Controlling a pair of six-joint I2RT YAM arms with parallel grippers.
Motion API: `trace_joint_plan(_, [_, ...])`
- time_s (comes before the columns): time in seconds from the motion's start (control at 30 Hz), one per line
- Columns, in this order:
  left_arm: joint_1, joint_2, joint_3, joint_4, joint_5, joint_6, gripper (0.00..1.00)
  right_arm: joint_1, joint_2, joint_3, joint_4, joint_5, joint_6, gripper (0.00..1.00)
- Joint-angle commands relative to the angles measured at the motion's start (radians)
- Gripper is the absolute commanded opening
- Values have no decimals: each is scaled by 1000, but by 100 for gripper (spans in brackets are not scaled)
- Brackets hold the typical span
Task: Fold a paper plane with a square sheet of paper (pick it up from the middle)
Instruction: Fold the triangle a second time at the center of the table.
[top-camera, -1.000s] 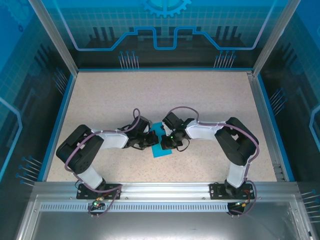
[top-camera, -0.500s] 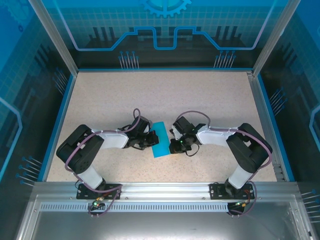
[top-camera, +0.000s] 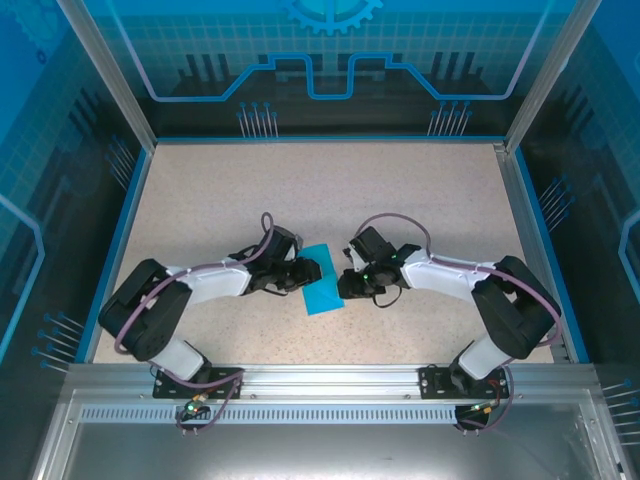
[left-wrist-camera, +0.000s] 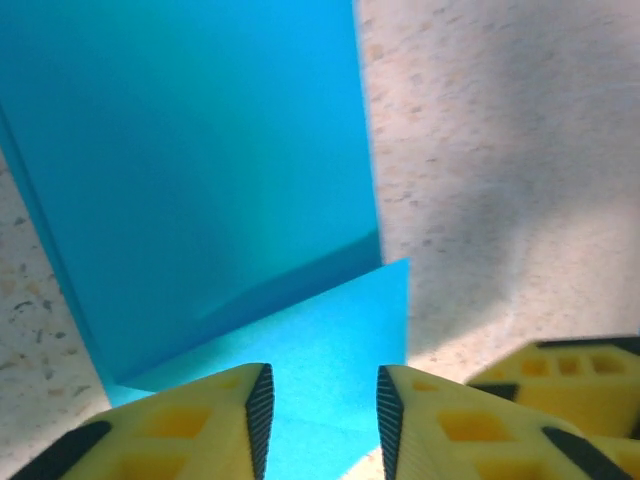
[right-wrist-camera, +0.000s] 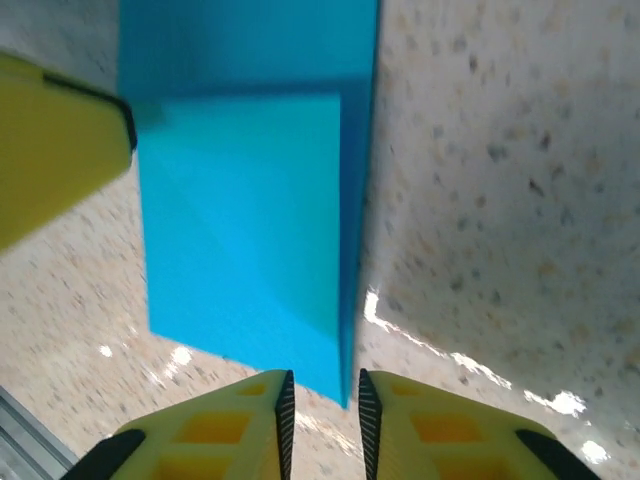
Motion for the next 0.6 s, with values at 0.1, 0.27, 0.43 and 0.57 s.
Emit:
trace_joint_plan(0.1, [9,-89,-38,-47,-36,-54,42,-32,74,60,96,-14,8,36])
trace_joint_plan(0.27, [10,-79,-82,11,8,-87,46,-61,120,74,134,-57,-12,37])
trace_joint_plan(0.43, [9,-42,-103,85,63,-115,46,-89,157,75,176,-108,-7,33])
trace_joint_plan(0.57, [10,-21,-99,102,74,-117,46,-98,163,72,175,-108,-6,29])
